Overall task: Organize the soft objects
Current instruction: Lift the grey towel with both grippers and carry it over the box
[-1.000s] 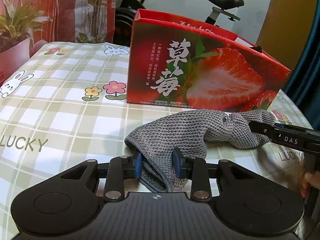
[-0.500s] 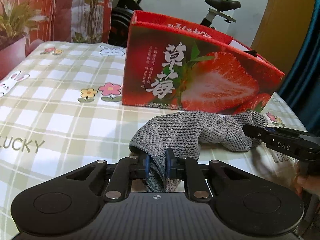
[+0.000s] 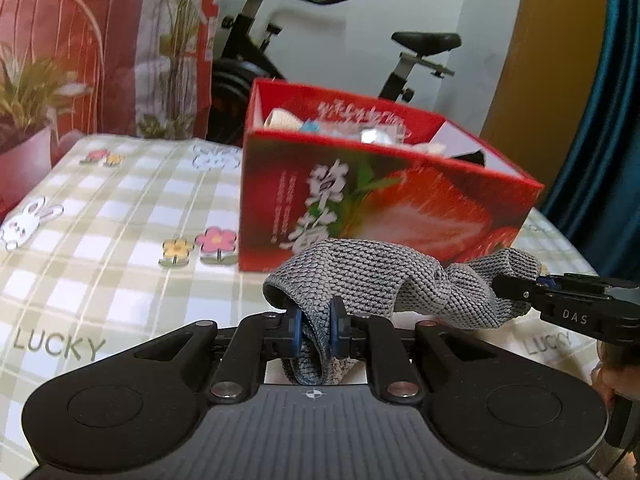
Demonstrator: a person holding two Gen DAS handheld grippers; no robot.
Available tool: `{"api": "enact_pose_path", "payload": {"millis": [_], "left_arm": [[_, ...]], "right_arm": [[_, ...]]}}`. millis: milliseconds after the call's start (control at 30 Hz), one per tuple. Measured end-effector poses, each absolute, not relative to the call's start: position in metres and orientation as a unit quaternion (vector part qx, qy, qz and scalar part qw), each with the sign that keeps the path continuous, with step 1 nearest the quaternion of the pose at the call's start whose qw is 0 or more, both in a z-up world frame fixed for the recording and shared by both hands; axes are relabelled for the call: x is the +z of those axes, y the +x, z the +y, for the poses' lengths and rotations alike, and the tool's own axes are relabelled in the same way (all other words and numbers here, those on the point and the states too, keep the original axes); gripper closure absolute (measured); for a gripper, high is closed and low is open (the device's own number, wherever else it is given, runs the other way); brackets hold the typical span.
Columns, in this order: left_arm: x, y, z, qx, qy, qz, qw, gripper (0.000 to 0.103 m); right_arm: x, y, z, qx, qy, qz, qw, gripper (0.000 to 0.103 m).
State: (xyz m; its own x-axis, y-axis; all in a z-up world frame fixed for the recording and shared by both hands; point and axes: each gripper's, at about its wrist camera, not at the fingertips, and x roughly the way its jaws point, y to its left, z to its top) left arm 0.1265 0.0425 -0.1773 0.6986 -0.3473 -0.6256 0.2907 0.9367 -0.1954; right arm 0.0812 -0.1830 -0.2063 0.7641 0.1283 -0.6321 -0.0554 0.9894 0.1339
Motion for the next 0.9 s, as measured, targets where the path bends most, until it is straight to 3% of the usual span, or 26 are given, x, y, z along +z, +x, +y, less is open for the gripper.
{"api": "enact_pose_path", "payload": {"millis": [600,900], "left_arm": [[-0.113,0.102,0.054,-0.177,-0.041,0.259,0.949,0.089],[-0.072,0.130,0.047,-0.184,-0.035,0.220,0.957,0.089]], "right_arm": [[-0.120,0.055,-0.172,0.052,0.039,0.262,0.963,0.088],[-0.081,0.086,-0.175,0.050,0.021,0.232,0.971,0.088]]}}
